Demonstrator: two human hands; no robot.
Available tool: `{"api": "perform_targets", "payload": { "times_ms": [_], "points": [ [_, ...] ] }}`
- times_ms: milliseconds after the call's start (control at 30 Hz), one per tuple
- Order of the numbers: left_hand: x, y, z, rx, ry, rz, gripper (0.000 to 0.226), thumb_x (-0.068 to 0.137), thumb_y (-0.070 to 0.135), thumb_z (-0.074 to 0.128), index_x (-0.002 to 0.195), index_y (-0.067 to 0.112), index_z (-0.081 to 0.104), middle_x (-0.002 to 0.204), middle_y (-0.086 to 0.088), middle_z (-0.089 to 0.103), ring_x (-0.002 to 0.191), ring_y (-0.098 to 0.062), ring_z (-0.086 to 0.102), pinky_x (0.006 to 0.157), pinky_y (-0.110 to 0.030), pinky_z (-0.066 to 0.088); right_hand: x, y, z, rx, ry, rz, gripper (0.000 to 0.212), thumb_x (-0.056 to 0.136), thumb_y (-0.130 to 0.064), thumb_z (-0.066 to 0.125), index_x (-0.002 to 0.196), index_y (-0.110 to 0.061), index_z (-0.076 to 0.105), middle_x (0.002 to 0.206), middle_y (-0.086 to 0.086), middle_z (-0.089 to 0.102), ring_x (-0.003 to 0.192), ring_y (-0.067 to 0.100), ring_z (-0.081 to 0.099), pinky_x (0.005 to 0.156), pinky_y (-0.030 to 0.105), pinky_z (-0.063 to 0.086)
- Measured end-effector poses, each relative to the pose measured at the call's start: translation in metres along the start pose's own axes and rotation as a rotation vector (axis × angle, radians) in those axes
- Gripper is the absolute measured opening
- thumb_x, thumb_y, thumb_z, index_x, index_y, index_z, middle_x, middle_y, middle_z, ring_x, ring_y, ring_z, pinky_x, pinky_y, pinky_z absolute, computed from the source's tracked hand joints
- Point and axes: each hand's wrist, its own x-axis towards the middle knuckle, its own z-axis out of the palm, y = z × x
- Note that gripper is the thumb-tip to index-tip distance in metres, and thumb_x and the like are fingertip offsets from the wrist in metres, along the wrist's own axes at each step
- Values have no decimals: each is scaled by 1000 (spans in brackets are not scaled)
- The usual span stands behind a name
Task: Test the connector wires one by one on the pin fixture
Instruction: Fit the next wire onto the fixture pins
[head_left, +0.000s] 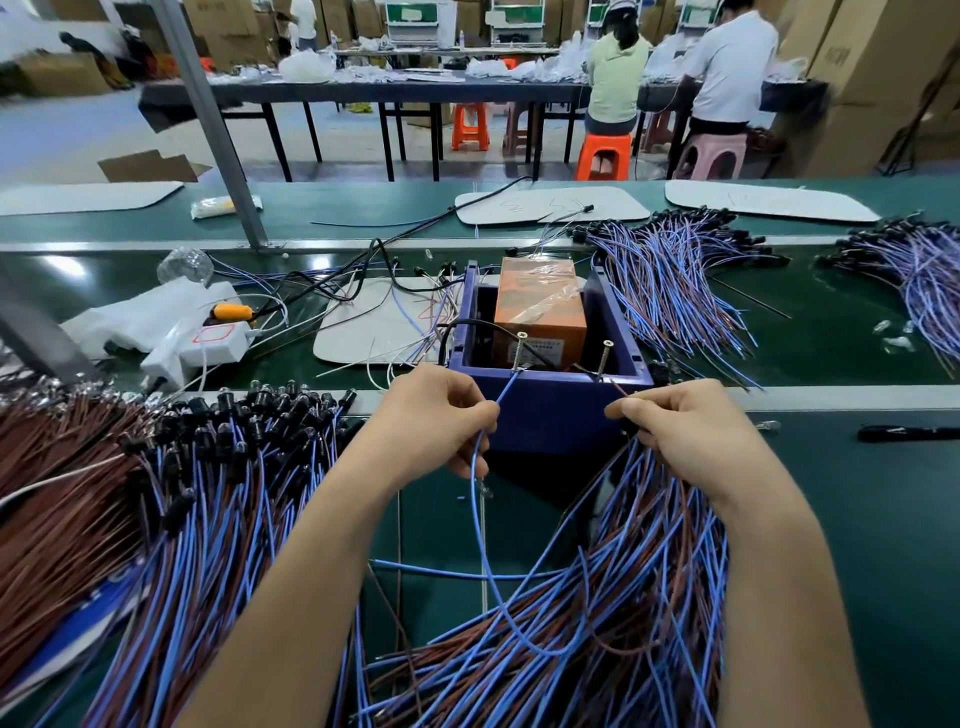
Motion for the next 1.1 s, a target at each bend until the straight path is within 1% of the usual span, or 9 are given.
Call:
{"api": "perform_targets", "payload": {
  "times_ms": [100,200,433,633,767,833,900,1000,1100],
  "points": [
    [-1,2,0,-8,1,-2,21,87,2,58,67,0,63,45,-2,58,40,-20,61,39,-19,45,1,1,2,16,-27,5,23,95,-12,55,85,-9,75,40,-8,40,47,12,32,51,24,27],
    [-2,3,-1,-1,2,6,19,87,1,58,70,-4,64,45,-2,58,39,-18,60,39,-19,44,1,2,2,16,-13,-1,24,97,-12,52,88,-10,75,32,-14,41,50,7,35,52,21,26],
    [-4,4,-2,17,-2,6,21,88,4,59,69,-1,65,46,-2,59,41,-19,62,40,-19,45,4,6,3,3,-18,-14,24,97,-15,52,89,-15,75,32,-20,43,46,4,34,50,20,26],
    [-12,11,-4,8,-28,71,20,89,10,61,70,4,66,50,1,61,37,-10,49,40,-17,39,1,3,-3,56,37,-45,24,93,-18,58,77,-22,74,38,-7,48,40,2,39,53,23,29],
    [-22,25,-7,-233,-127,153,13,90,10,61,79,8,68,61,0,66,40,-7,45,39,-14,34,-14,-11,-13,282,17,-85,21,94,-17,59,80,-21,75,50,4,63,35,5,39,38,15,33],
    [-27,31,-5,-346,-191,203,10,89,5,60,84,10,69,67,-1,68,44,-8,48,42,-15,39,-24,-25,-13,503,-32,-126,18,91,-11,61,80,-16,75,58,5,67,38,10,52,37,16,42],
    [-32,35,-2,-415,-253,234,15,87,4,61,90,15,71,68,-2,68,46,-7,51,45,-15,43,-33,-39,-10,659,-76,-217,11,86,-11,63,83,-12,74,65,1,70,47,15,64,47,17,51],
    [-39,39,-2,-470,-406,242,24,77,15,66,98,23,76,70,-3,69,48,-7,57,48,-15,47,-43,-52,0,643,-90,-397,10,79,-17,67,85,-17,74,62,-3,69,54,7,63,53,12,49],
    [-39,39,-6,-539,-420,203,27,71,18,67,96,23,77,68,-2,68,46,-6,55,45,-14,46,-48,-62,10,571,-82,-524,17,85,-5,65,90,-20,73,57,-12,65,50,-2,55,53,5,41]
  ]
}}
